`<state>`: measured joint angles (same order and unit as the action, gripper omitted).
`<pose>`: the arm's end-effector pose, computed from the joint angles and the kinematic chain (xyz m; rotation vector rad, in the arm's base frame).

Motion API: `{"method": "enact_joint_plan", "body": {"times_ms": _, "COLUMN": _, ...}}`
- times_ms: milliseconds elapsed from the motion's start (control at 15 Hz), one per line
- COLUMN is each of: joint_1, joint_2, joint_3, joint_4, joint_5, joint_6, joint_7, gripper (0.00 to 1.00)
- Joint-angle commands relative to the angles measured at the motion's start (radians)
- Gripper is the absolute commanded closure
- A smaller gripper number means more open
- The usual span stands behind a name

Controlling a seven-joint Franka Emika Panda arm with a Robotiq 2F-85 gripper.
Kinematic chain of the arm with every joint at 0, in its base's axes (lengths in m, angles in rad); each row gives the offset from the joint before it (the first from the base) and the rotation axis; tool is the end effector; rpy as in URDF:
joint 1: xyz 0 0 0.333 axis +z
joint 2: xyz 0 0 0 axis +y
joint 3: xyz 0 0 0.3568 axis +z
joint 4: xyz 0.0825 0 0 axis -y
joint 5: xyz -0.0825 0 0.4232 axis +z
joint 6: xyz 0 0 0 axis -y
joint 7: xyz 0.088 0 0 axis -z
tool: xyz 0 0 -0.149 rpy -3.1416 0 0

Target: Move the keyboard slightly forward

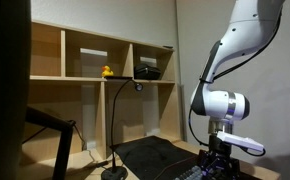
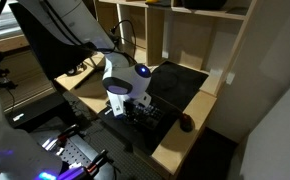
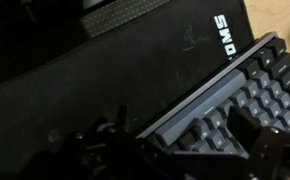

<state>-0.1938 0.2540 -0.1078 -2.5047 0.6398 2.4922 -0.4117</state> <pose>0.4356 -0.1271 0.1308 -2.7102 0.6262 0.1829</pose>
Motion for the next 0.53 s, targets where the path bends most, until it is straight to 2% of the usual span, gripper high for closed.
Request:
{"method": "enact_joint_plan", "body": {"times_ms": 0, "joint_1": -0.019, "joint_2": 0.010, "joint_3": 0.022, "joint_4": 0.000, "joint_5": -0.009, "joint_6": 0.013, "joint_7": 0.009, "gripper": 0.00}}
{"method": "enact_joint_plan", "body": {"times_ms": 200, "joint_1": -0.020, "joint_2": 0.021, "joint_3": 0.025, "joint_4": 0.001, "joint_5": -0.011, "joint_6": 0.023, "joint_7": 0.010, "gripper": 0.00}}
{"method": "enact_joint_plan", "body": {"times_ms": 400, "joint_1": -0.009, "joint_2": 0.097, "joint_3": 0.024, "joint_4": 0.032, "joint_5": -0.039, "joint_6": 0.056, "joint_7": 0.060, "gripper": 0.00}}
{"method": "enact_joint_plan", "body": {"times_ms": 467, "joint_1": -0.022, "joint_2": 0.038, "joint_3": 0.027, "joint_4": 0.003, "joint_5": -0.036, "joint_6": 0.030, "joint_7": 0.043, "gripper": 0.00}}
